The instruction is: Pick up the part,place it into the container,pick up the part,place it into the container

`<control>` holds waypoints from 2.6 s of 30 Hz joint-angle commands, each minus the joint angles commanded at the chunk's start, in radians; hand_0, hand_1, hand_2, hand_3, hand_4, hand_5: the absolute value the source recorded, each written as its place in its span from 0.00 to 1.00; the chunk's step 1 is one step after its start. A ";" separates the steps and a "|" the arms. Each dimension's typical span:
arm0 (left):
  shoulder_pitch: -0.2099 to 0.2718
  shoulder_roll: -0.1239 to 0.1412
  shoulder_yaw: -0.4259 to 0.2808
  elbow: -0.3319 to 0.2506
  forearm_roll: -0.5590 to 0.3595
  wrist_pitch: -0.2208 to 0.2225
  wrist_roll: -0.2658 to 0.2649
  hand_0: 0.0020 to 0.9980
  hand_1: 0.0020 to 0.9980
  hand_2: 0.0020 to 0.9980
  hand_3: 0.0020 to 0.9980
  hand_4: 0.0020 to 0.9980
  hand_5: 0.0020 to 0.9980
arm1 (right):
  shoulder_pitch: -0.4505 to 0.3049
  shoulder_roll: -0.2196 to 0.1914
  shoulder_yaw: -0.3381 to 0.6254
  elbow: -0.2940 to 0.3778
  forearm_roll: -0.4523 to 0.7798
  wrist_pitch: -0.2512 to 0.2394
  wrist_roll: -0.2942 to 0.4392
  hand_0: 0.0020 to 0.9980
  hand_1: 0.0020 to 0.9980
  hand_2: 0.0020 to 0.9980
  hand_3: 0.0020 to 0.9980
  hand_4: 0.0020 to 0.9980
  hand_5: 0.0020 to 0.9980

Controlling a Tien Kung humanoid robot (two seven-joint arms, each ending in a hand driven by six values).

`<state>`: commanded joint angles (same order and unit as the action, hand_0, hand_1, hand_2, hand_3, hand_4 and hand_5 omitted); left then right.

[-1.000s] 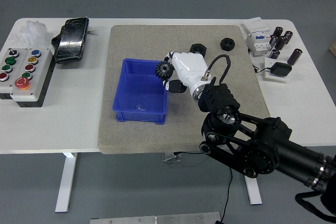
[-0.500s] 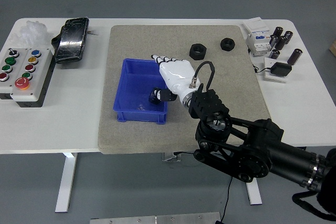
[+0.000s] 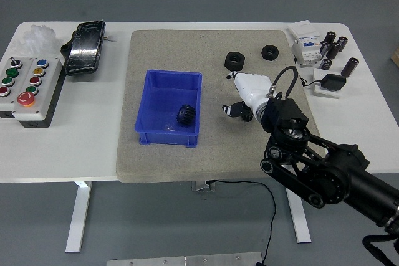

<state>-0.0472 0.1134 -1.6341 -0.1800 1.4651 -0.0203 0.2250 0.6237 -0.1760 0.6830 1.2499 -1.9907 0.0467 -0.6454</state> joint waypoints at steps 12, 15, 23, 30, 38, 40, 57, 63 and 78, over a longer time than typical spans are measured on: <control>-0.005 0.003 0.009 0.000 0.000 -0.002 0.001 0.62 0.56 0.55 0.62 0.58 0.42 | 0.010 0.012 -0.031 -0.082 0.020 0.132 0.000 0.39 0.66 0.76 0.81 0.92 0.44; -0.004 0.002 0.007 0.000 0.001 -0.002 0.003 0.62 0.56 0.55 0.62 0.58 0.42 | 0.011 0.008 -0.024 -0.072 -0.002 0.118 0.000 0.39 0.66 0.76 0.81 0.92 0.44; -0.005 0.003 0.011 0.000 -0.003 -0.002 0.000 0.62 0.56 0.56 0.62 0.58 0.42 | 0.023 0.008 -0.006 -0.057 -0.060 0.049 0.000 0.34 0.62 0.73 0.77 0.87 0.41; -0.002 0.002 0.012 0.000 -0.006 -0.002 0.000 0.62 0.56 0.56 0.62 0.58 0.42 | 0.019 -0.001 -0.005 -0.083 -0.037 0.085 0.000 0.32 0.58 0.64 0.67 0.54 0.27; -0.003 0.004 0.016 0.000 -0.010 -0.002 -0.003 0.62 0.56 0.56 0.63 0.58 0.43 | 0.016 -0.010 -0.006 -0.083 -0.029 0.088 0.000 0.31 0.54 0.59 0.62 0.37 0.24; -0.003 0.004 0.018 0.000 -0.012 -0.002 -0.005 0.62 0.56 0.56 0.63 0.58 0.43 | 0.014 -0.011 -0.009 -0.085 -0.026 0.089 0.000 0.31 0.54 0.59 0.62 0.37 0.24; -0.003 0.004 0.025 0.000 -0.020 -0.003 -0.009 0.62 0.56 0.56 0.63 0.59 0.45 | 0.009 -0.018 -0.009 -0.082 -0.034 0.054 0.000 0.28 0.47 0.43 0.49 0.20 0.08; -0.003 0.003 0.026 0.000 -0.021 -0.003 -0.010 0.62 0.56 0.56 0.63 0.59 0.45 | 0.009 -0.017 0.008 -0.076 -0.074 -0.006 0.000 0.28 0.47 0.43 0.48 0.22 0.05; -0.003 0.003 0.017 0.000 -0.014 -0.003 -0.006 0.62 0.56 0.56 0.64 0.60 0.48 | -0.008 -0.046 0.081 0.089 0.001 0.250 0.000 0.27 0.57 0.95 1.00 0.90 0.39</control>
<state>-0.0501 0.1161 -1.6167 -0.1800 1.4514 -0.0231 0.2188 0.6154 -0.2215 0.7640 1.3390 -1.9901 0.2965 -0.6454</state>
